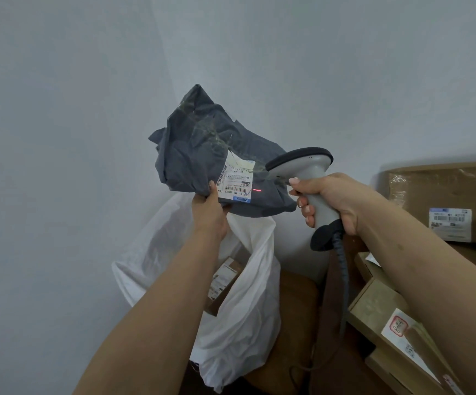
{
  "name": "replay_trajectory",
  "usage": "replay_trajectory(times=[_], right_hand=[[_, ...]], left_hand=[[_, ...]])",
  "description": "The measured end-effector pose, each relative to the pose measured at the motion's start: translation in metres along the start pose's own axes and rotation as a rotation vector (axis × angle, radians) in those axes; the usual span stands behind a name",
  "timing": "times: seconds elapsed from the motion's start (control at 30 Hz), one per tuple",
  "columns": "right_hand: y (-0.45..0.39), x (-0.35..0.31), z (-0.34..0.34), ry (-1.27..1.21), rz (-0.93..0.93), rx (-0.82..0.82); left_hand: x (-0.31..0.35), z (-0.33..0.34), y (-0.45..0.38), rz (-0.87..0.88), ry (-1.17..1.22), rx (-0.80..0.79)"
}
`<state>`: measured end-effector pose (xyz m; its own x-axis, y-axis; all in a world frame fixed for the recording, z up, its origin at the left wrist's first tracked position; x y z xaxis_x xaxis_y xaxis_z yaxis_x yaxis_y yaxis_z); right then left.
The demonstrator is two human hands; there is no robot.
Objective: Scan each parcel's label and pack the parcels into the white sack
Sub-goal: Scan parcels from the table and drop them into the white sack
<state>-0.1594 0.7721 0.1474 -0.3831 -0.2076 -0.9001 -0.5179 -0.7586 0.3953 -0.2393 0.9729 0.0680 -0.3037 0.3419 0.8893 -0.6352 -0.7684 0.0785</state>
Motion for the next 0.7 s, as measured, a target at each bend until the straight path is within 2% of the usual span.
replay_trajectory(times=[0.13,0.3,0.53,0.63,0.7], right_hand=[[-0.017,0.014,0.003,-0.044,0.057,0.001],[-0.044,0.039,0.003,-0.094,0.149,0.008],[-0.073,0.063,-0.004,-0.118,0.21,0.057],[-0.08,0.074,-0.015,-0.135,0.213,0.112],[-0.083,0.084,-0.024,-0.138,0.215,0.161]], left_hand=[[0.007,-0.041,-0.017,-0.026,-0.2,0.032],[0.009,-0.096,-0.034,-0.145,-0.49,-0.03],[-0.014,-0.127,-0.066,-0.222,-0.947,-0.101],[-0.019,-0.13,-0.086,-0.193,-1.194,-0.055],[-0.023,-0.129,-0.09,-0.19,-1.284,0.035]])
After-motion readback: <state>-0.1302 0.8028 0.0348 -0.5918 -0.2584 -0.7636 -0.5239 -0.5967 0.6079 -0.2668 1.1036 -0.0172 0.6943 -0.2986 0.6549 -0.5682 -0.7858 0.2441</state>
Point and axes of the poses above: each hand's wrist, its own y-axis away from the middle knuckle, its own z-axis out of the palm, x = y × z, the point moved 6 cm from there along -y, towards the middle knuckle, and after that the axes turned 11 degrees about -x, right-handed, at the moved point
